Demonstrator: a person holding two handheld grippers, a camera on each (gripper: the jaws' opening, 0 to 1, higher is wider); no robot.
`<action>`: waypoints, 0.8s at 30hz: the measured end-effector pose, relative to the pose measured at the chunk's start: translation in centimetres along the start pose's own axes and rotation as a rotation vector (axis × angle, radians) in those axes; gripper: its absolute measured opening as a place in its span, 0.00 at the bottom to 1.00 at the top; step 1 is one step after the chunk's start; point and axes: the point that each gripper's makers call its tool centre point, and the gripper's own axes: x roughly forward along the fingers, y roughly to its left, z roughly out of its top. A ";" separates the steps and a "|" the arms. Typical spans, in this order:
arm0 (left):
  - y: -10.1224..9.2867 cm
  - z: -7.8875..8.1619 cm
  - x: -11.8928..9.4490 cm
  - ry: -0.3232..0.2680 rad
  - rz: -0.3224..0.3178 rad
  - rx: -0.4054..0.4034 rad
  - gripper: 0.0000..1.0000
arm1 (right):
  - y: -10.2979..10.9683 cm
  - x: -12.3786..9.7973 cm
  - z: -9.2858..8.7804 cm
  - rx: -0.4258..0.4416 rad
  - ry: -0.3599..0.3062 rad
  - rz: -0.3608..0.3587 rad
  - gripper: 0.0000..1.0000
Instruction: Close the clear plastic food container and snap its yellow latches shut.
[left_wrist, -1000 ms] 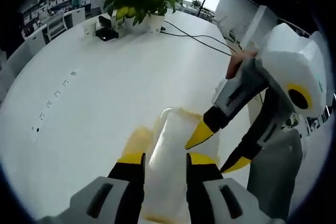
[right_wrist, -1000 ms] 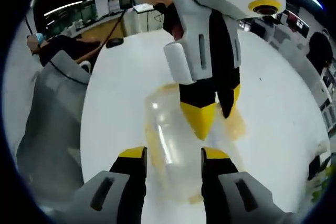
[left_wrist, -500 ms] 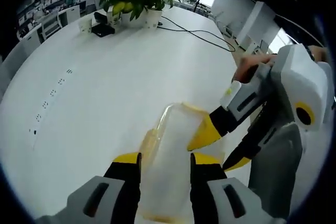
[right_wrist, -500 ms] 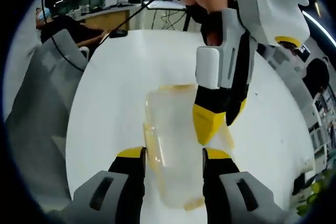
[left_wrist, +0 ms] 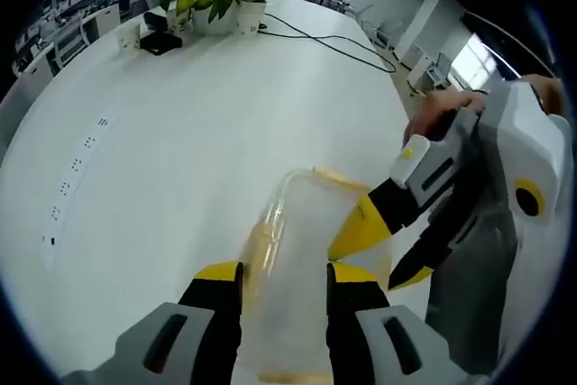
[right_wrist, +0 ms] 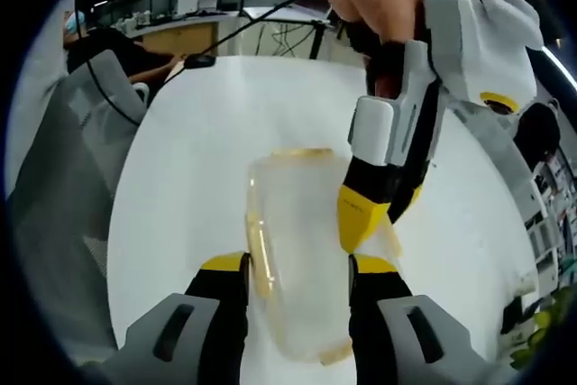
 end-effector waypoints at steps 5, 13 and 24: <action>-0.2 -0.1 0.1 0.024 -0.025 0.011 0.30 | 0.0 0.1 0.0 -0.002 -0.006 -0.014 0.41; -0.2 0.0 0.2 0.050 -0.070 0.019 0.30 | 0.1 0.2 -0.1 -0.014 -0.029 -0.047 0.41; 0.8 0.6 0.3 0.043 -0.099 0.008 0.26 | -0.1 0.4 -0.1 -0.054 -0.034 -0.071 0.42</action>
